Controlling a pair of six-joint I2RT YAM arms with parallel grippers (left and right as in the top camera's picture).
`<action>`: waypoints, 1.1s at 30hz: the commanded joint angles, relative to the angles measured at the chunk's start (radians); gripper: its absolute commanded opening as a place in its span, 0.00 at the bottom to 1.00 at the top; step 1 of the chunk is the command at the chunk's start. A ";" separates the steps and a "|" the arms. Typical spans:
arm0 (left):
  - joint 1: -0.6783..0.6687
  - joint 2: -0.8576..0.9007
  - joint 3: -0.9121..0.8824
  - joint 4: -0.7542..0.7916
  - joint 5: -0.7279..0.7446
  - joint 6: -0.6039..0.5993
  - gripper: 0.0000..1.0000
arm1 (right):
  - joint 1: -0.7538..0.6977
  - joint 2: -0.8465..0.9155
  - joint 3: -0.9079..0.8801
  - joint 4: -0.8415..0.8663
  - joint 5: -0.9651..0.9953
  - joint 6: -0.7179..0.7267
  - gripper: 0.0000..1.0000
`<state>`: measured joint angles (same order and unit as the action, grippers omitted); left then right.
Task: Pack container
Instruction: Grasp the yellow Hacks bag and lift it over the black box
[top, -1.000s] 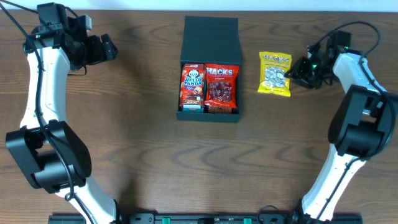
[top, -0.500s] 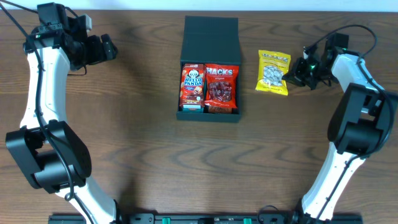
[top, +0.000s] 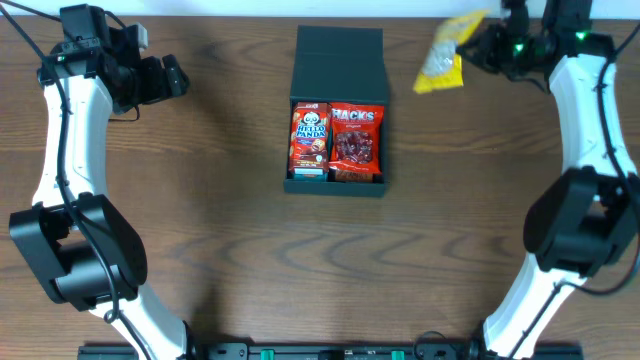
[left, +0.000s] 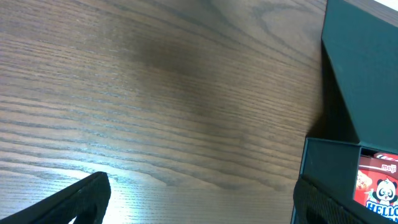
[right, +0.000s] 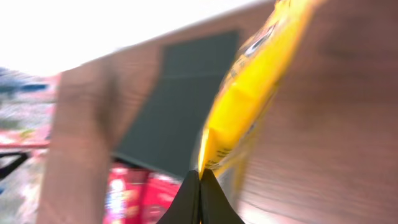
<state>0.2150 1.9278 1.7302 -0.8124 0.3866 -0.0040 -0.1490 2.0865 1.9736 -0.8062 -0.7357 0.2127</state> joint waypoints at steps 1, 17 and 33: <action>0.000 -0.036 0.002 -0.005 0.007 -0.011 0.95 | 0.040 -0.054 0.038 0.006 -0.135 0.030 0.01; 0.000 -0.036 0.002 -0.003 0.007 -0.011 0.95 | 0.225 -0.072 -0.036 -0.252 -0.216 -0.221 0.01; 0.000 -0.036 0.002 -0.018 0.007 -0.011 0.95 | 0.281 -0.072 -0.304 -0.040 -0.234 0.108 0.01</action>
<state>0.2142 1.9278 1.7302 -0.8268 0.3866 -0.0040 0.1070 2.0224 1.6741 -0.8494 -0.9524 0.2276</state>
